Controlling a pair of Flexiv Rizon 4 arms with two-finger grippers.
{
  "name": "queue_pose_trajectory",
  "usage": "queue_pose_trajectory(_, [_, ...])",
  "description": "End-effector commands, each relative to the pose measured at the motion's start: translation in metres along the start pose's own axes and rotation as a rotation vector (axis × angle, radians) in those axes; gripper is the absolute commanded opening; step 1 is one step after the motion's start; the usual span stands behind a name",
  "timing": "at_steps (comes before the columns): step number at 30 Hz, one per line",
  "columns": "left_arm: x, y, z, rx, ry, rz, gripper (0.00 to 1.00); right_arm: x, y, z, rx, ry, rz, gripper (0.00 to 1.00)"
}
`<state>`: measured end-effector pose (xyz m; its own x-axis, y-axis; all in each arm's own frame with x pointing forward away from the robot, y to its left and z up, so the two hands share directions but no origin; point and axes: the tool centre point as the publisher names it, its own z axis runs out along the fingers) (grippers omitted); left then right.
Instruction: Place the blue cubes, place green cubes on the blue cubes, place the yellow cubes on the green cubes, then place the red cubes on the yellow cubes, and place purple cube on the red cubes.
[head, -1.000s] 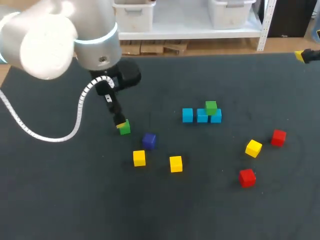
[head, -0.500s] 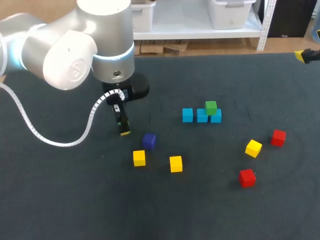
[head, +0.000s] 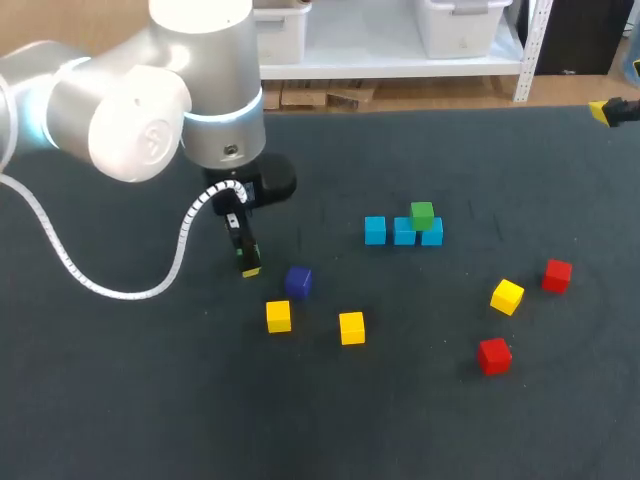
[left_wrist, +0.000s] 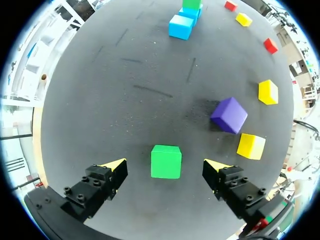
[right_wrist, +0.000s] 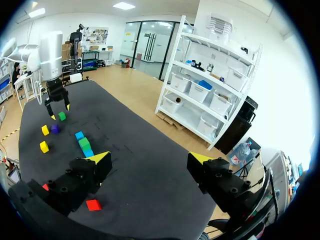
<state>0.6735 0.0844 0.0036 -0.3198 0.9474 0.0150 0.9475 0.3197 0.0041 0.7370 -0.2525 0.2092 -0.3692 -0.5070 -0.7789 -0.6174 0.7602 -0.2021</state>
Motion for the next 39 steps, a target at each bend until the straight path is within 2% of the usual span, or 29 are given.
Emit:
queue_pose_trajectory(1, [-0.001, 0.004, 0.003, 0.011, -0.003, 0.003, 1.0, 0.0, -0.003, 0.002, -0.01, -0.003, -0.001, 1.0])
queue_pose_trajectory(2, [-0.001, 0.004, 0.003, 0.018, -0.007, 0.003, 1.0, 0.0, -0.003, 0.002, -0.01, -0.003, -0.001, 1.0])
queue_pose_trajectory(3, [-0.001, 0.004, 0.003, 0.021, -0.007, 0.001, 0.91, 0.0, -0.003, 0.002, -0.01, -0.003, -0.001, 1.0])
queue_pose_trajectory(5, [-0.002, 0.004, 0.003, 0.022, -0.006, 0.002, 0.86, 0.0, -0.003, 0.002, -0.01, -0.003, -0.001, 1.0])
queue_pose_trajectory(7, [-0.002, 0.004, 0.004, 0.023, -0.006, 0.004, 0.45, 0.0, -0.003, 0.002, -0.01, -0.003, -0.001, 1.0])
queue_pose_trajectory(9, [-0.002, 0.004, 0.004, 0.022, -0.005, 0.005, 0.09, 0.0, -0.003, 0.002, -0.01, -0.003, -0.001, 1.0])
queue_pose_trajectory(10, [-0.002, 0.004, 0.004, 0.022, -0.003, 0.008, 0.0, 0.0, -0.003, 0.002, -0.01, -0.003, -0.001, 1.0])
queue_pose_trajectory(24, [0.002, 0.002, -0.01, 0.047, -0.011, 0.041, 0.0, 0.0, -0.003, 0.002, -0.01, -0.003, -0.001, 1.0])
queue_pose_trajectory(33, [0.001, 0.004, -0.05, 0.043, -0.012, 0.079, 0.0, 0.0, -0.003, 0.002, -0.01, -0.003, -0.001, 1.0])
queue_pose_trajectory(39, [-0.014, -0.003, -0.078, 0.048, -0.068, 0.101, 0.0, 0.0, -0.003, 0.002, -0.01, -0.003, -0.001, 1.0])
